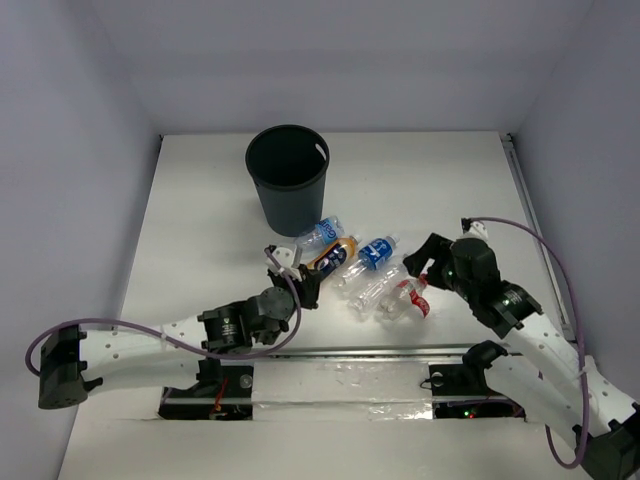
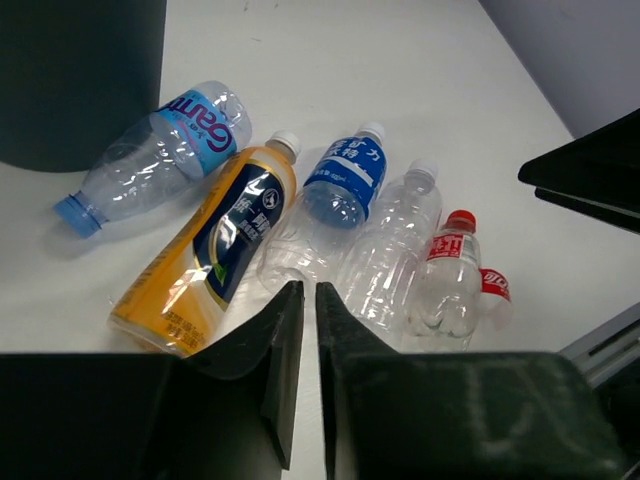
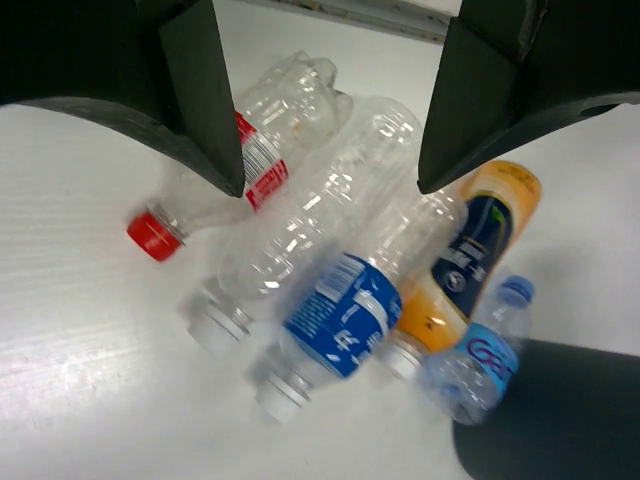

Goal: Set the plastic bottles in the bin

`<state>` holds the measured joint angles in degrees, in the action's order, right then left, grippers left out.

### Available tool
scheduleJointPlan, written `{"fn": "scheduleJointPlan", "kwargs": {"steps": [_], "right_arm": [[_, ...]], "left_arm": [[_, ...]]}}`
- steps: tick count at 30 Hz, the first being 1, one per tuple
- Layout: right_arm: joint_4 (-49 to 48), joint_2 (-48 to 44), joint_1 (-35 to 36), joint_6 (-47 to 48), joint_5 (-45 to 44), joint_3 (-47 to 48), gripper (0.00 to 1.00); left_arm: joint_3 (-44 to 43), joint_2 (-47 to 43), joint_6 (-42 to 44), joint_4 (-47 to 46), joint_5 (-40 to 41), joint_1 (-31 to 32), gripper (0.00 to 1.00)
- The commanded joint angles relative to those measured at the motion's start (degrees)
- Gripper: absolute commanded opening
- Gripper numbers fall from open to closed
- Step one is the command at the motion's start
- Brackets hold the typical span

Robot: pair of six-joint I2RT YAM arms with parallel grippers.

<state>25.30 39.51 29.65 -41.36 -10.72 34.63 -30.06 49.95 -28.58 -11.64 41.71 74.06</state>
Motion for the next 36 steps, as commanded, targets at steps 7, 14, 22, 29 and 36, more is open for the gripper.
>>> {"fn": "scheduleJointPlan", "kwargs": {"steps": [7, 14, 22, 29, 36], "right_arm": [[9.5, 4.3, 0.2, -11.5, 4.4, -3.4, 0.84], [9.9, 10.6, 0.2, -12.8, 5.9, -0.9, 0.88], [8.9, 19.0, 0.2, -13.1, 5.7, 1.2, 0.87], [10.1, 22.6, 0.2, -14.4, 4.0, 1.7, 0.74], [12.9, 26.5, 0.2, -12.2, 5.3, 3.7, 0.77]], "left_arm": [[4.1, -8.1, 0.5, -0.8, -1.2, -0.2, 0.4], [7.8, -12.5, 1.0, -0.7, -2.2, -0.2, 0.47], [9.0, -15.2, 1.5, -1.9, -4.6, -0.2, 0.47], [9.9, -17.5, 1.7, -2.7, -5.9, -0.2, 0.47], [9.9, -17.7, 1.8, -2.8, -6.6, -0.2, 0.47]]}}
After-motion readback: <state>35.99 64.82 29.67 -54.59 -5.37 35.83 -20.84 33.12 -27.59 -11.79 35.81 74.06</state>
